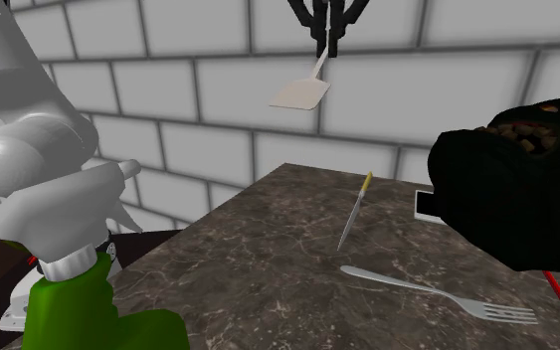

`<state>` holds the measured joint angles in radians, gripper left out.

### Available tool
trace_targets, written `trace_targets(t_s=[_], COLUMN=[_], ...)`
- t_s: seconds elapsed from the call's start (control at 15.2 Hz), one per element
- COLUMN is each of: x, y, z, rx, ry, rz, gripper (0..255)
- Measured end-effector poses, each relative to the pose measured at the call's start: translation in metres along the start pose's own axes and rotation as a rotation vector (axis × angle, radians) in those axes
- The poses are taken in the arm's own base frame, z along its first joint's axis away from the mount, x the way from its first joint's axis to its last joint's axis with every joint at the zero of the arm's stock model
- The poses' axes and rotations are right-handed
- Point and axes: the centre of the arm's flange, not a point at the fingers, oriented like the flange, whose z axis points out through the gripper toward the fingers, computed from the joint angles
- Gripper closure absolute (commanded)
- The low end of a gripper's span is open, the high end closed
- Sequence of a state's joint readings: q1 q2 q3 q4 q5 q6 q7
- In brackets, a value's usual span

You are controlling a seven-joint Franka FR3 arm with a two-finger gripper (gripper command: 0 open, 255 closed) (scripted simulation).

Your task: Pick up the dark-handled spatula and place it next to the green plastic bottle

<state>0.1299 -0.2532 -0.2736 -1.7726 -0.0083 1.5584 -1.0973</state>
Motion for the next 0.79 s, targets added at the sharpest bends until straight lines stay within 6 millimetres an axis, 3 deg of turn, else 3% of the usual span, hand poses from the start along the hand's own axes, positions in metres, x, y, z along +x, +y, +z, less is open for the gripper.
trace_targets(t_s=[0.79], x=[-0.138], y=[0.081], z=[-0.010], rx=[0.001], ry=[0.000], rz=[0.001], gripper=[255])
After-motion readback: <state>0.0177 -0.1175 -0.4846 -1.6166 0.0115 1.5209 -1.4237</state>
